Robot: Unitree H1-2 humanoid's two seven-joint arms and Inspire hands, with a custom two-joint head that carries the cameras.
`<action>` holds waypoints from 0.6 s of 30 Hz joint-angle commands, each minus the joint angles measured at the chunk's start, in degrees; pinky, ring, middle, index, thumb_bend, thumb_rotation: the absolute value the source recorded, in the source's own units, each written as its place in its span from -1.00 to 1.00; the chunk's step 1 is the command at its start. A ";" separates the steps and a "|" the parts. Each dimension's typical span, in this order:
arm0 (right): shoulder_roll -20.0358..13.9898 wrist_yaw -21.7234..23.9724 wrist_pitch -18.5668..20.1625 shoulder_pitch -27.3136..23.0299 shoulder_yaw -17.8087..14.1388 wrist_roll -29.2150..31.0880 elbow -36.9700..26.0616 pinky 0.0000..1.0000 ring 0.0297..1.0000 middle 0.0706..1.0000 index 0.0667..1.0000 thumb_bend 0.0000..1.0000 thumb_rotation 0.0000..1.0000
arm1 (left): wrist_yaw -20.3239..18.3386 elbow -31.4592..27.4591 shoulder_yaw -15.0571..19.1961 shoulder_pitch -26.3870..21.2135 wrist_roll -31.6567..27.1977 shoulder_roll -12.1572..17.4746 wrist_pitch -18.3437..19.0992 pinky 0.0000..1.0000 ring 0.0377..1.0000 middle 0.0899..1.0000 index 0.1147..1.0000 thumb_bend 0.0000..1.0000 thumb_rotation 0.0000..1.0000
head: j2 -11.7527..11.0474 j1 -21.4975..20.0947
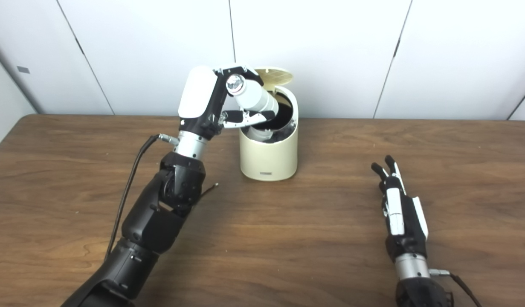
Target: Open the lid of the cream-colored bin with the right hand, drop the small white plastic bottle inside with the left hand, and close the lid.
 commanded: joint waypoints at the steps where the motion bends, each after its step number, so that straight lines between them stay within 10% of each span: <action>1: -0.03 0.78 0.07 -0.57 0.37 0.09 -0.32 1.00 0.97 0.79 0.94 0.32 1.00 | 1.44 -0.05 -0.11 -3.49 0.44 0.24 -1.84 -0.30 -0.22 -0.06 -0.10 -0.05 -1.00 | 0.20 0.14; 18: -0.70 0.97 -0.52 -0.66 -0.04 0.61 -0.12 1.00 0.93 0.73 0.93 0.28 1.00 | -1.35 -1.93 -1.54 -2.50 2.48 1.56 0.38 -0.36 -0.28 -0.14 -0.01 -0.06 -1.00 | 0.85 0.76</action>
